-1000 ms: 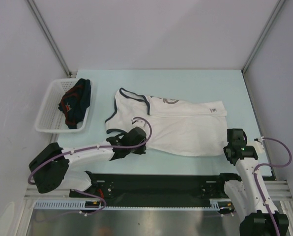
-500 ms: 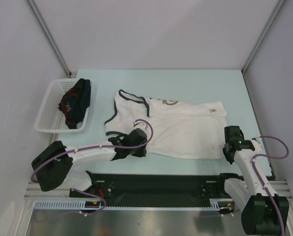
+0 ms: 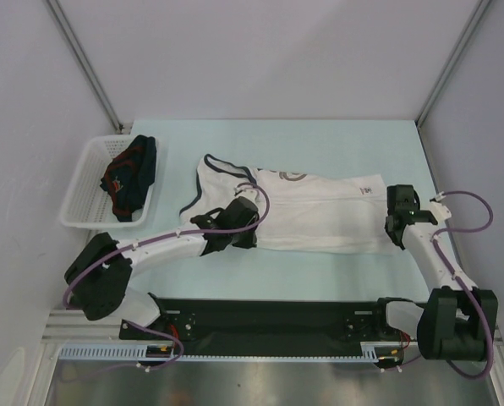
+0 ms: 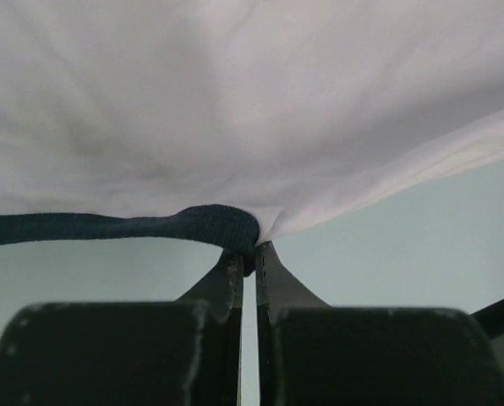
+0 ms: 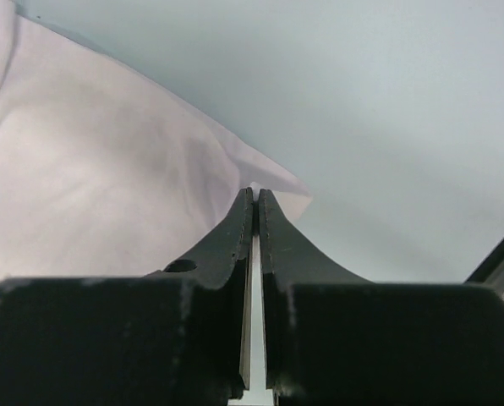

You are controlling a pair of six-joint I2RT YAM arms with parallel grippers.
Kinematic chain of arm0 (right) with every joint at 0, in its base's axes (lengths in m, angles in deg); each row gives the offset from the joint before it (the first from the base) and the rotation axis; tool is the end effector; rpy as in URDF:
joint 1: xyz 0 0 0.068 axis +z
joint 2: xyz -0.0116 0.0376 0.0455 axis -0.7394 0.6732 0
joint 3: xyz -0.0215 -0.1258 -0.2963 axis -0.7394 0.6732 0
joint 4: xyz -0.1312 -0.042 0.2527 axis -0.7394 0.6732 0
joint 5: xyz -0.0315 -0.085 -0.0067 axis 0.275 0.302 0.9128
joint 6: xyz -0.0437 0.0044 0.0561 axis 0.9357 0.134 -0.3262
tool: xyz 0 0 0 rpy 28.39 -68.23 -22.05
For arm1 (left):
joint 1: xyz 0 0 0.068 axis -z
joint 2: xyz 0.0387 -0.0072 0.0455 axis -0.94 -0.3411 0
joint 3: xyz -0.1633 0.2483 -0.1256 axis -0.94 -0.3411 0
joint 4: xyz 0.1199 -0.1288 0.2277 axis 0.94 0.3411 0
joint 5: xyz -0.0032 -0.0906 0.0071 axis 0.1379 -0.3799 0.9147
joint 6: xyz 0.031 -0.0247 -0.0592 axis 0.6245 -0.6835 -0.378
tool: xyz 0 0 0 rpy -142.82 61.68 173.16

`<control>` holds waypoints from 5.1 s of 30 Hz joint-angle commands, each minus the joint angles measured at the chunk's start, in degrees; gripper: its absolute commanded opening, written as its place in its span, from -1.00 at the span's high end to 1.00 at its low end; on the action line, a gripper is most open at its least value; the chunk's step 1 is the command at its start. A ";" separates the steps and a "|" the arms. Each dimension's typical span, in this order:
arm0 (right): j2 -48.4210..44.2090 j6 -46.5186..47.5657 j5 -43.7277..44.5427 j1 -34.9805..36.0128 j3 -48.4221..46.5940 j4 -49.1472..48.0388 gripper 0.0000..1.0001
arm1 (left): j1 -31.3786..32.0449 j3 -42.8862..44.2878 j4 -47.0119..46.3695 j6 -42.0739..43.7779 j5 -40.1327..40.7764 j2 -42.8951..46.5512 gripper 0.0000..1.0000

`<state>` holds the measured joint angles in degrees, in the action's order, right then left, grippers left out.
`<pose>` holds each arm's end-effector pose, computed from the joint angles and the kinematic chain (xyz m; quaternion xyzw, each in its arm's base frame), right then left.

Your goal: Fold and stack the tank tops

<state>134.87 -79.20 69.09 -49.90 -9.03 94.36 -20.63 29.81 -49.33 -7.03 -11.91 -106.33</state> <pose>0.2128 -0.0395 0.2361 0.4913 0.8002 -0.1508 0.3091 0.2168 -0.2394 0.2192 0.1011 0.9348 -0.1672 0.2965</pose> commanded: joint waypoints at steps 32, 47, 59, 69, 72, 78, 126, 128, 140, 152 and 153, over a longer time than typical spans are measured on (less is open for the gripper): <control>39.24 9.35 0.33 -0.95 -28.53 -9.28 0.95 | -13.66 23.55 3.18 7.59 -1.79 -23.32 0.99; 43.64 8.13 3.32 -1.03 -33.46 -7.70 0.28 | -15.59 28.92 5.46 7.94 -1.79 -27.81 0.86; 37.14 9.27 5.43 -1.21 -30.38 -10.08 0.05 | -15.77 28.13 7.13 8.20 1.72 -22.72 -0.28; 28.26 15.58 -11.33 -5.25 -21.52 -25.42 0.08 | -16.29 31.11 6.78 8.64 1.12 -20.07 -0.33; 28.43 16.73 -14.78 -5.52 -21.06 -28.09 0.09 | -17.08 33.57 6.52 8.38 -0.38 -21.91 -0.31; 33.44 16.38 -16.63 -6.04 -23.96 -26.68 0.08 | -18.31 37.53 6.43 8.38 -3.10 -27.01 -0.31; 33.27 15.50 -16.89 -5.96 -25.72 -25.37 1.00 | -21.04 44.30 8.27 9.61 -6.45 -33.44 1.00; 32.57 15.42 -16.80 -5.96 -25.72 -24.75 1.00 | -21.04 43.60 8.62 9.78 -6.45 -32.38 0.99; 23.87 15.68 -16.63 -6.04 -17.81 -24.84 1.00 | -20.87 34.99 6.78 9.52 -9.87 -25.00 0.99; 22.98 15.50 -15.40 -6.22 -11.66 -25.37 0.92 | -17.26 25.67 3.79 7.85 -9.79 -21.92 0.89; 23.33 15.50 -15.22 -6.22 -11.40 -25.63 0.86 | -17.26 24.54 3.53 7.33 -9.70 -21.83 0.85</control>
<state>159.09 -64.56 51.78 -55.76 -20.90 69.86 -38.29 56.52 -43.78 1.39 -22.42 -131.80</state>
